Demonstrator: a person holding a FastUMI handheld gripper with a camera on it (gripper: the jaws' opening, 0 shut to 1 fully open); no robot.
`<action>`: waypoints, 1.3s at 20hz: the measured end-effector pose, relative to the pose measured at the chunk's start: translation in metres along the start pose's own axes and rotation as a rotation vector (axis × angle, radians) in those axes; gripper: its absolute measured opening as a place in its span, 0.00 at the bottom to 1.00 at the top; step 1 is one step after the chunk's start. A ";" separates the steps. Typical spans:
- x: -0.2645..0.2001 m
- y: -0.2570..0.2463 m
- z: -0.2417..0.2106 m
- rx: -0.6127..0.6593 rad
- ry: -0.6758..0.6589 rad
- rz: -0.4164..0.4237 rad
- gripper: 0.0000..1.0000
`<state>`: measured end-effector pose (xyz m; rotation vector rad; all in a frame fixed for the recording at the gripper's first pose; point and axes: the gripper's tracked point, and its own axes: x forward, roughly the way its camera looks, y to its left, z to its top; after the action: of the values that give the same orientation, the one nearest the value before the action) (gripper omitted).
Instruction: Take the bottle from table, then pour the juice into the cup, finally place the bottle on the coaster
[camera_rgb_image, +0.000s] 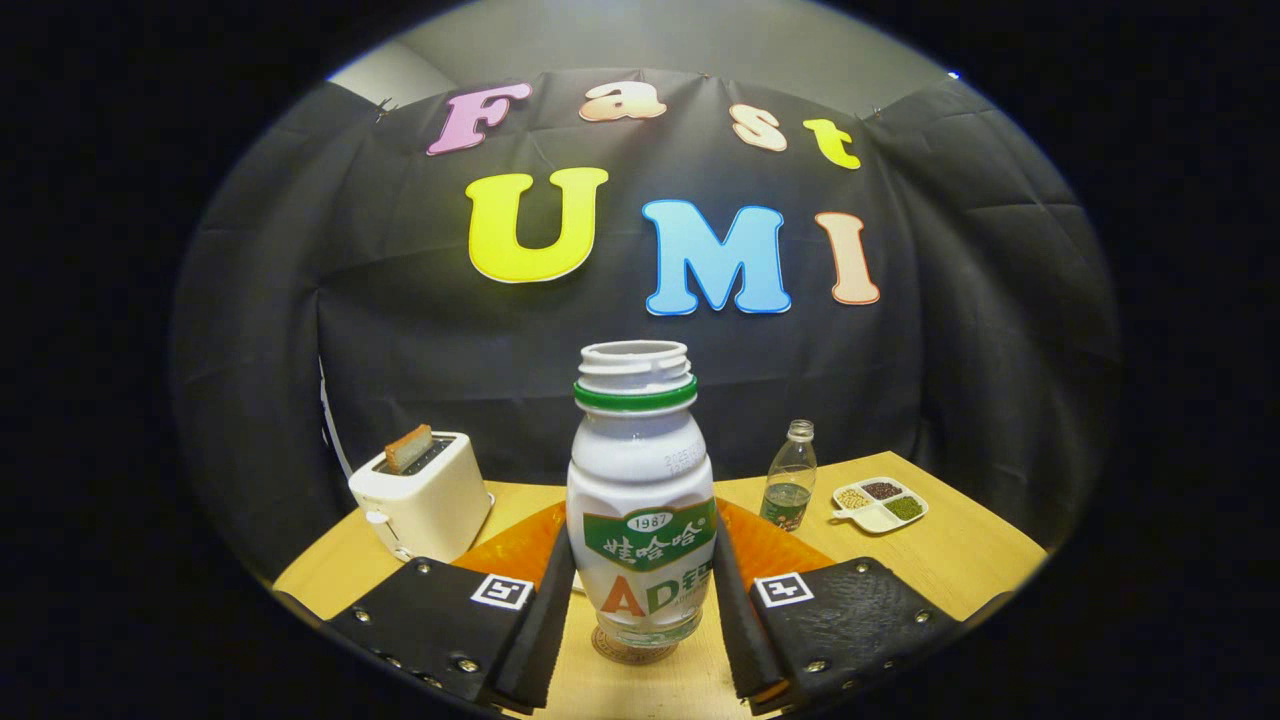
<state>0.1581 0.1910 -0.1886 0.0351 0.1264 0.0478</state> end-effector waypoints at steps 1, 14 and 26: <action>0.005 0.002 -0.010 -0.014 0.008 0.000 0.66; 0.066 0.030 -0.109 -0.011 0.102 0.036 0.66; 0.070 0.027 -0.115 -0.029 0.067 0.028 0.66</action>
<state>0.2116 0.2255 -0.3107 0.0061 0.1925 0.0790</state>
